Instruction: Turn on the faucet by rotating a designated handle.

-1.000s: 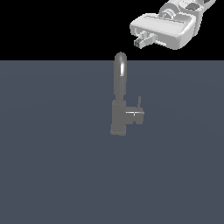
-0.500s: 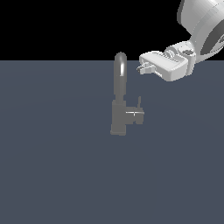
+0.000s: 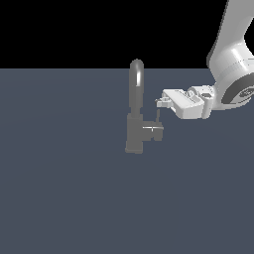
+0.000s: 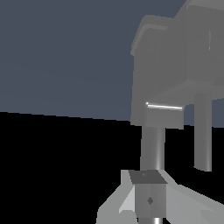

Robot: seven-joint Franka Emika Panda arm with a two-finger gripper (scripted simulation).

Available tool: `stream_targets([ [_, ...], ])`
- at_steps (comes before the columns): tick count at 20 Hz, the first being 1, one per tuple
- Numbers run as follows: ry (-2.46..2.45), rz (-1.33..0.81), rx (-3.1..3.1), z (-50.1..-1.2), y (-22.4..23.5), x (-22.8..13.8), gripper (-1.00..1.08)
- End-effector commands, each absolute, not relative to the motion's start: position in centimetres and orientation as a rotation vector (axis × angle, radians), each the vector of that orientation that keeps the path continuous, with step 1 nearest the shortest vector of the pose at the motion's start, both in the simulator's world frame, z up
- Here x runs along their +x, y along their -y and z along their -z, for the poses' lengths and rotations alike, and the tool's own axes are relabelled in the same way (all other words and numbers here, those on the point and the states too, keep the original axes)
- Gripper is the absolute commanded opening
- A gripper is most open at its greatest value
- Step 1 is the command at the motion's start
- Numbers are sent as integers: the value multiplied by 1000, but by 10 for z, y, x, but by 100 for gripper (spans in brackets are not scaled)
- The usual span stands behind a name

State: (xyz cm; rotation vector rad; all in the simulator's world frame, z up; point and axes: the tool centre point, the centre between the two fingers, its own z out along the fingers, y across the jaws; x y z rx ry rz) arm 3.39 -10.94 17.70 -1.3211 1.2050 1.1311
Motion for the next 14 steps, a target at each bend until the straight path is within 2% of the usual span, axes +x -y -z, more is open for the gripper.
stream_targets([
  [1,-1221,-1145,-1255,-164,109,35,-100],
  [14,-1243,-1165,-1160,-143,106,35,-100],
])
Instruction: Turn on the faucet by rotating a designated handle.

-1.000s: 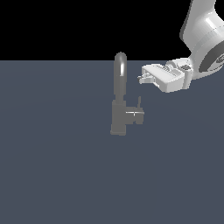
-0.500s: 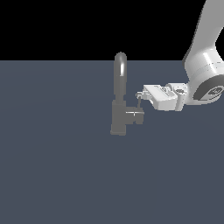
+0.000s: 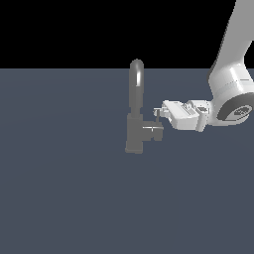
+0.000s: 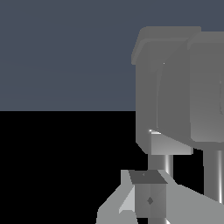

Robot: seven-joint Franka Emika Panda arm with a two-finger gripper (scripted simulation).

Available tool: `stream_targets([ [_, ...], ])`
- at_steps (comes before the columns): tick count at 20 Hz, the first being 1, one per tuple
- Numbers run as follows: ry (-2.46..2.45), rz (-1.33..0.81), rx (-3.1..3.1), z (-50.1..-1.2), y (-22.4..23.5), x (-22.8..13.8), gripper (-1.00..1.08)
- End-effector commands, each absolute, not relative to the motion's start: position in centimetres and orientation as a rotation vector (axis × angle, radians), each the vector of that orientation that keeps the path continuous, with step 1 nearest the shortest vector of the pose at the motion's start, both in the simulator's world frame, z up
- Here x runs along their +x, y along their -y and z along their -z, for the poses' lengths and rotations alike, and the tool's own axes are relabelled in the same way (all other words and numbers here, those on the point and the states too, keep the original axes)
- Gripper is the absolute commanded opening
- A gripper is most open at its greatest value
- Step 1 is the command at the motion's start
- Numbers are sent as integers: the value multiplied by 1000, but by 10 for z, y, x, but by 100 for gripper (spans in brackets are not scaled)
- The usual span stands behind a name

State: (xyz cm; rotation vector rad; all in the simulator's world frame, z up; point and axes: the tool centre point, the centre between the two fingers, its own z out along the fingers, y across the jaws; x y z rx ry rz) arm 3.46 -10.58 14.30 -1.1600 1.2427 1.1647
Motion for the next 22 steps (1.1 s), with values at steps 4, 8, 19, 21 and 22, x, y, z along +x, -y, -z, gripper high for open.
stream_targets([
  [4,-1243,-1165,-1160,-146,105,24,-100],
  [8,-1243,-1165,-1160,-148,104,14,-100],
  [19,-1242,-1164,-1160,-155,102,-14,-100],
  [21,-1240,-1150,-1165,-155,102,-10,-100],
  [22,-1240,-1151,-1165,-153,102,-14,-100],
])
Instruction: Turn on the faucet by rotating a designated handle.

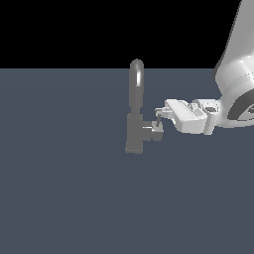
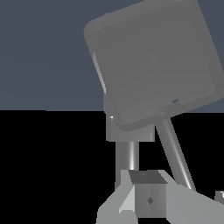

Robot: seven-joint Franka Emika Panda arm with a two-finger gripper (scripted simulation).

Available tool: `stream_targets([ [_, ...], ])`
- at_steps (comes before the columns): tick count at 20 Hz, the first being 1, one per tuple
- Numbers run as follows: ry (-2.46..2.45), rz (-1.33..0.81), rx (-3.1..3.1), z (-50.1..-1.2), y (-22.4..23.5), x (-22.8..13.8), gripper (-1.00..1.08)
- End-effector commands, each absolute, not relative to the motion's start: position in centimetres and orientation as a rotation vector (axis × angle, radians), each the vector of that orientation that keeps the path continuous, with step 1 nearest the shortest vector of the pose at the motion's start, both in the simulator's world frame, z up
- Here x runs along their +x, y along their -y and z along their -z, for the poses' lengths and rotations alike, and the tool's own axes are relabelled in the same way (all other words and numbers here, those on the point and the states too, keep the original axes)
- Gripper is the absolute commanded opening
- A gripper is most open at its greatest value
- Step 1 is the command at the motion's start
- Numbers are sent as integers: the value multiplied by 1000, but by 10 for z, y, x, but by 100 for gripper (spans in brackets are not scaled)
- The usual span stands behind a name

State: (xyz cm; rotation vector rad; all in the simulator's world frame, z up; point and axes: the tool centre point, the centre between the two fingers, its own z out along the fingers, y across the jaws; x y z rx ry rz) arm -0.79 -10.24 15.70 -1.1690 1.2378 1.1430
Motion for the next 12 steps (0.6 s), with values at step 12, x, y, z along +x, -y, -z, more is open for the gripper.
stream_targets([
  [12,-1242,-1164,-1160,-128,99,-62,-100],
])
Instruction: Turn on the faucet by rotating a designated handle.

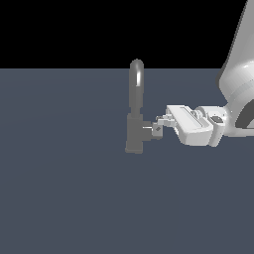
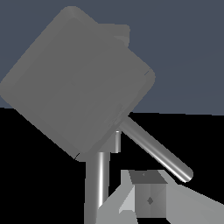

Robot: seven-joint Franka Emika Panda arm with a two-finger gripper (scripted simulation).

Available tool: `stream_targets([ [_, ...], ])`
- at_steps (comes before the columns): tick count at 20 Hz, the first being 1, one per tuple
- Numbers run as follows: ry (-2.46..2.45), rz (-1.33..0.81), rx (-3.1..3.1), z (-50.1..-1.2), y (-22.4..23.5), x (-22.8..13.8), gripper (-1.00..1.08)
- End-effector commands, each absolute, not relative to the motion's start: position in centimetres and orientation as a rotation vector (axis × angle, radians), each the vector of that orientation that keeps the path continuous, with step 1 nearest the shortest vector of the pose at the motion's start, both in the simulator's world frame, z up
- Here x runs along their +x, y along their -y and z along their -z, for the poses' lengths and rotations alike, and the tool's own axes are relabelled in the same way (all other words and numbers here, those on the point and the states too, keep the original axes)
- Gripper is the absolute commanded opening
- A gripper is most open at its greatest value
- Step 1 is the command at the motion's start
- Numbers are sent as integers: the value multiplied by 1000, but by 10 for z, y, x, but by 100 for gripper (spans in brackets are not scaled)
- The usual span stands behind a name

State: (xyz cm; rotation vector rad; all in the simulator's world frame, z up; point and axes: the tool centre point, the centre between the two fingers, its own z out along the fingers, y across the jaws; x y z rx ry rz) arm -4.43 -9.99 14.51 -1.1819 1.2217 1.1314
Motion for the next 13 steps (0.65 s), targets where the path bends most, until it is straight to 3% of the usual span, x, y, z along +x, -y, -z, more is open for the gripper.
stream_targets([
  [1,-1242,-1164,-1160,-128,99,-62,-100],
  [2,-1222,-1134,-1181,-143,100,-47,-100],
  [13,-1241,-1162,-1161,-78,98,-73,-100],
])
